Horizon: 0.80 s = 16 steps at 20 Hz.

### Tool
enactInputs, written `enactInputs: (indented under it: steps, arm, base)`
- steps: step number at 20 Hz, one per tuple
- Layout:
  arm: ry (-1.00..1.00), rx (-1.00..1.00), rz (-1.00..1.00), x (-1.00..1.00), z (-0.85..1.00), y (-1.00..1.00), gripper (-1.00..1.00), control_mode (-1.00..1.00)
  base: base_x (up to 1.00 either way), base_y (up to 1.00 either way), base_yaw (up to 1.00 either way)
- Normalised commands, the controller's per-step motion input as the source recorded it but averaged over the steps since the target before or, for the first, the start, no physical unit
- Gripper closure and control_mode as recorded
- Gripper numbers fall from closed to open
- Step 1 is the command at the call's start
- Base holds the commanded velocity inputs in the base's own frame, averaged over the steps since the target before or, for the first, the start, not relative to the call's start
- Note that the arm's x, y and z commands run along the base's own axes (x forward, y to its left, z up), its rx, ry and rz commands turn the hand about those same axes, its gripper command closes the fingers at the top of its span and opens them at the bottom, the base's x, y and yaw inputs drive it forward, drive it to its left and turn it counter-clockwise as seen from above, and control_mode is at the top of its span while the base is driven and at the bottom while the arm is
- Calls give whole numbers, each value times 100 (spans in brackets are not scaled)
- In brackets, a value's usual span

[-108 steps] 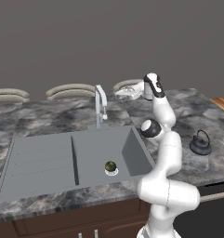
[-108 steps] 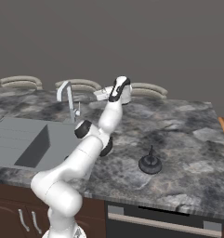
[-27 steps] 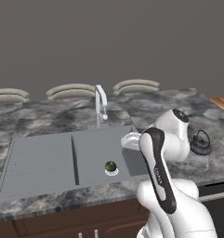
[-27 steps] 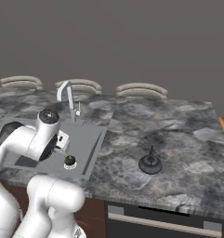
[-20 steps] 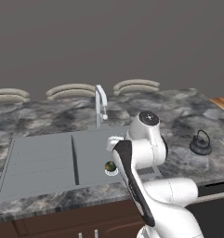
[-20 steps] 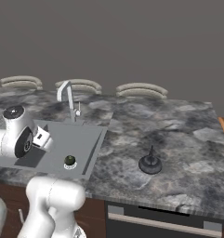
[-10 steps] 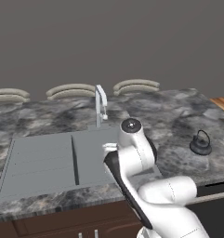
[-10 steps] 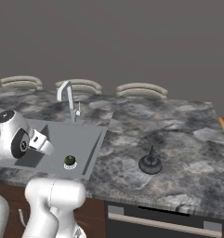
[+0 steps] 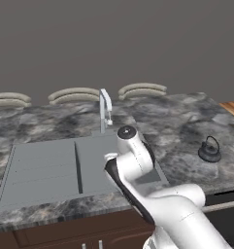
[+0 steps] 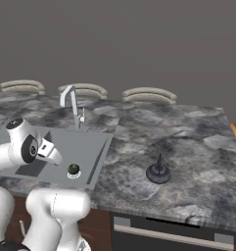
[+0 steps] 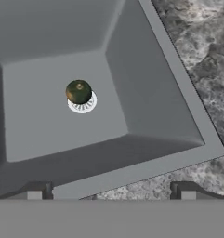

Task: Pick up all produce items and place them in the sink. Turn on the sink faucet to wash them. Then turn the sink off and put them in the tray.

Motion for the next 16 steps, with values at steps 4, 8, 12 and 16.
enactInputs:
  steps: [4, 8, 12, 16]
  arm:
    - [13, -4, -1, 45, -26, 4, -100, -100]
    - [12, -2, 0, 55, -26, 9, -100, -100]
    - [10, -2, -1, 52, -27, 9, -100, -100]
    - [10, -3, -1, 51, -30, 9, -100, -100]
  base:
    - [0, 0, 0]
    - [0, 0, 0]
    - [0, 0, 0]
    - [0, 0, 0]
